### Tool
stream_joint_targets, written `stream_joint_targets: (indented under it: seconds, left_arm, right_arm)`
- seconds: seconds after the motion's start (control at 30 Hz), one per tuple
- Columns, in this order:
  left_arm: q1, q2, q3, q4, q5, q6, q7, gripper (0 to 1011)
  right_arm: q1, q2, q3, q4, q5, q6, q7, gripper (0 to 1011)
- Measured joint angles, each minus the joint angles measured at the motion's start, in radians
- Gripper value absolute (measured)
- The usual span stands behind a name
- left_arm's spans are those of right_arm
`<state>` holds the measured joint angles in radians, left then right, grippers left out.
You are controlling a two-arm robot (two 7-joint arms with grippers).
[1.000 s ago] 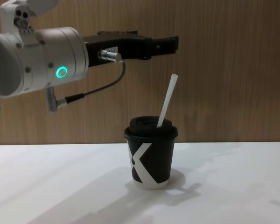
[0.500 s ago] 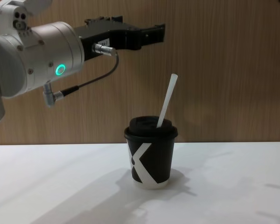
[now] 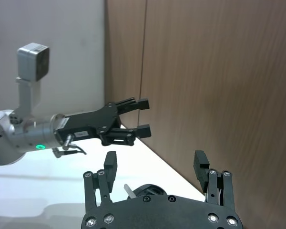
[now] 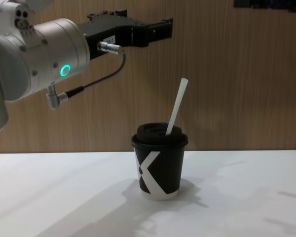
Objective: Pick up the straw with one hand, pass it to the other hand, and insert it into the cup.
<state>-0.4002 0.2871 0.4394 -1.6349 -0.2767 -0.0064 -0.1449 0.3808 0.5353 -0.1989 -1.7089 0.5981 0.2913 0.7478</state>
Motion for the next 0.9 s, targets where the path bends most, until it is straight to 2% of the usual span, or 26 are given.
stream_joint_targets:
  seconds: [0.27, 0.3, 0.7, 0.9]
  left_arm:
    - [0.009, -0.005, -0.008, -0.013, 0.008, 0.000, 0.002, 1003]
    - [0.009, -0.005, -0.008, -0.013, 0.008, 0.000, 0.002, 1003]
    - [0.019, -0.014, -0.017, -0.025, 0.017, 0.009, 0.003, 1003]
    - [0.022, -0.017, -0.020, -0.027, 0.020, 0.012, 0.003, 1003]
  right_arm:
    - [-0.022, -0.033, 0.011, -0.032, -0.006, 0.035, -0.114, 1001]
    - [-0.022, -0.033, 0.011, -0.032, -0.006, 0.035, -0.114, 1001]
    - [-0.048, -0.115, 0.026, -0.080, -0.016, 0.091, -0.323, 1001]
    - [-0.053, -0.142, 0.029, -0.092, -0.017, 0.107, -0.384, 1001]
